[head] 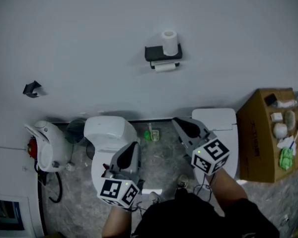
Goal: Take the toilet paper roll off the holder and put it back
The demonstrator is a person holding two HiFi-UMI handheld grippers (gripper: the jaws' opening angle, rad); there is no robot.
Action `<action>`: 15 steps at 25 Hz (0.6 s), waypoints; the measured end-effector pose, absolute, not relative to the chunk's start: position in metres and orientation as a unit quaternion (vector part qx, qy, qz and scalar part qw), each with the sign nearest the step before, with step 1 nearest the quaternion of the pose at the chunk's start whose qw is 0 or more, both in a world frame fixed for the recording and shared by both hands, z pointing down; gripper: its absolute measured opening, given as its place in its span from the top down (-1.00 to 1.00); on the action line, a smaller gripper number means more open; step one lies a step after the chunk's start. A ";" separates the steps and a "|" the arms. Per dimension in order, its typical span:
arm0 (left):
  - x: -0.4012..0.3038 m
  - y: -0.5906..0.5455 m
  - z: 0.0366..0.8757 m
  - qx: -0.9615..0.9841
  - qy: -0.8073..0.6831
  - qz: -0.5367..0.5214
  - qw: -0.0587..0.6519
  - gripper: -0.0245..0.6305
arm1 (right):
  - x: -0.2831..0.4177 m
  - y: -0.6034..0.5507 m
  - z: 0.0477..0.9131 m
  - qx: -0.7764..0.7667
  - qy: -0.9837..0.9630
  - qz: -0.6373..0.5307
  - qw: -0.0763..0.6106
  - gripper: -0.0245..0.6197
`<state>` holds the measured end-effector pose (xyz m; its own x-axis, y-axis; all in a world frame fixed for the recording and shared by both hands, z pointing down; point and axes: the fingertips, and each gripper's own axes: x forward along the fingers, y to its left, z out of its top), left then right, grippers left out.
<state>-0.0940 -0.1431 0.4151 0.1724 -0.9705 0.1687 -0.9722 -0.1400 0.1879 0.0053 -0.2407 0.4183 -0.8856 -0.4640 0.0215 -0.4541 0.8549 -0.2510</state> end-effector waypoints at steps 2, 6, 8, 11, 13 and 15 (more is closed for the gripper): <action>-0.108 -0.119 0.413 0.751 -0.648 -0.004 0.126 0.92 | -0.010 -0.217 0.416 -0.233 0.965 -0.123 0.014 0.93; -0.135 -0.068 0.403 0.751 -0.649 -0.019 0.118 0.92 | -0.033 -0.166 0.406 -0.235 0.966 -0.110 0.008 0.93; -0.146 -0.045 0.398 0.755 -0.645 -0.026 0.114 0.92 | -0.038 -0.142 0.400 -0.243 0.965 -0.101 0.008 0.93; -0.153 -0.015 0.395 0.768 -0.630 -0.034 0.109 0.92 | -0.038 -0.106 0.394 -0.265 0.960 -0.091 0.009 0.93; -0.152 0.000 0.395 0.783 -0.612 -0.039 0.108 0.92 | -0.032 -0.084 0.392 -0.286 0.954 -0.083 0.008 0.93; -0.143 0.010 0.398 0.799 -0.590 -0.043 0.111 0.92 | -0.021 -0.067 0.391 -0.311 0.947 -0.077 0.004 0.93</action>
